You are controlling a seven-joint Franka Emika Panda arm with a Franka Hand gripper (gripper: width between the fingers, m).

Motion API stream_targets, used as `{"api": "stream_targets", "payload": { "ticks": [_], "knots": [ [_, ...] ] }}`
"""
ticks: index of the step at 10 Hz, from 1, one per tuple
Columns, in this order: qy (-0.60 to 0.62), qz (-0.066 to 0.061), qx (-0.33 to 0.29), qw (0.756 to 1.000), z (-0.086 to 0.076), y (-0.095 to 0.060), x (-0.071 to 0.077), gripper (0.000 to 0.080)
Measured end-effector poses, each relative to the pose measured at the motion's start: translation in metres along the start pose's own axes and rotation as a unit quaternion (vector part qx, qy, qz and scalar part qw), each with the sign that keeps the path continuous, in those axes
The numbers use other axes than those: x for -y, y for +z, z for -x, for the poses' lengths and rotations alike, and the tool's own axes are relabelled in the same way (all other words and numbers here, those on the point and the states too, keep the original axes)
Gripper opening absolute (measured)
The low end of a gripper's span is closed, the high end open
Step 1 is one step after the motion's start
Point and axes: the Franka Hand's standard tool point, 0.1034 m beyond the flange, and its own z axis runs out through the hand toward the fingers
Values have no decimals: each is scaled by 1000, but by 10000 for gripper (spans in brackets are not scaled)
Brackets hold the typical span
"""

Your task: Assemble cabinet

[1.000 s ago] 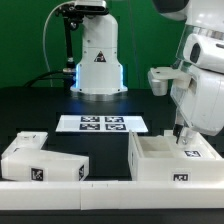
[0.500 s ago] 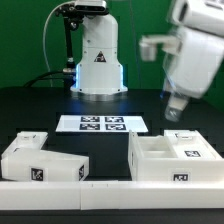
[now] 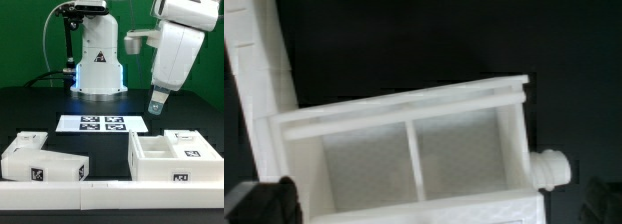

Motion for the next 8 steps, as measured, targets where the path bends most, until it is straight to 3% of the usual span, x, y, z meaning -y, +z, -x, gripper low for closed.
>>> {"api": "stream_targets", "payload": {
  "ticks": [1, 2, 3, 4, 5, 8],
  "knots": [
    [11, 2, -11, 1000, 20, 1, 7, 796],
    [12, -8, -14, 1000, 60, 19, 31, 796],
    [17, -24, -13, 999, 87, 33, 50, 796],
    [29, -28, -12, 999, 96, 35, 52, 796],
    [38, -20, -15, 999, 82, 29, 49, 796],
    [34, -21, -15, 999, 81, 30, 50, 796]
  ]
}}
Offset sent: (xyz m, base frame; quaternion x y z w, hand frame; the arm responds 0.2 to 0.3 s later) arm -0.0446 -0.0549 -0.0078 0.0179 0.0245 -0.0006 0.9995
